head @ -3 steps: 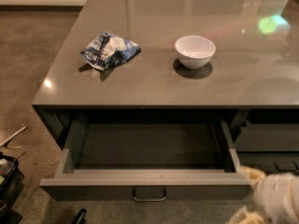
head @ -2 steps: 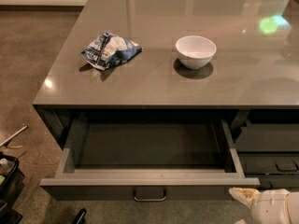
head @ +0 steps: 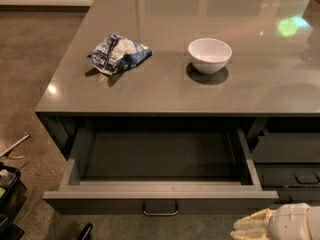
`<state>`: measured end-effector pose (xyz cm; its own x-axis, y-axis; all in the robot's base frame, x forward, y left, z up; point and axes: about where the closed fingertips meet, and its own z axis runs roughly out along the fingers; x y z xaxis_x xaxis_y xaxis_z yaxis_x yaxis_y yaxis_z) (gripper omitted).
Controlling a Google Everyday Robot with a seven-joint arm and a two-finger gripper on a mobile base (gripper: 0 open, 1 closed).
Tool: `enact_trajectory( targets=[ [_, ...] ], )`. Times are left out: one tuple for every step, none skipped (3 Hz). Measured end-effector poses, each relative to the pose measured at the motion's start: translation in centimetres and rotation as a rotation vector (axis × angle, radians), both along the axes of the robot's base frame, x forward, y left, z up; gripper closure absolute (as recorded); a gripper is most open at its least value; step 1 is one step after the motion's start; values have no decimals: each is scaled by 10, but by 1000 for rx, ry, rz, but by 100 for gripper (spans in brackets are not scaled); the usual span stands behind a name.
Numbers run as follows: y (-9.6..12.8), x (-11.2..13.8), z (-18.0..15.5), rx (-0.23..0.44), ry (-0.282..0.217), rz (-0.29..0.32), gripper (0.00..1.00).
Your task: Close top drawer
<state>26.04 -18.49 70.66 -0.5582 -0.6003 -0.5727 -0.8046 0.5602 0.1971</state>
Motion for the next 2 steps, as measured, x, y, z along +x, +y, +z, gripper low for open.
enact_trajectory(
  targets=[
    [7, -20, -11, 17, 6, -18, 89],
    [24, -12, -45, 48, 0, -5, 100]
  ],
)
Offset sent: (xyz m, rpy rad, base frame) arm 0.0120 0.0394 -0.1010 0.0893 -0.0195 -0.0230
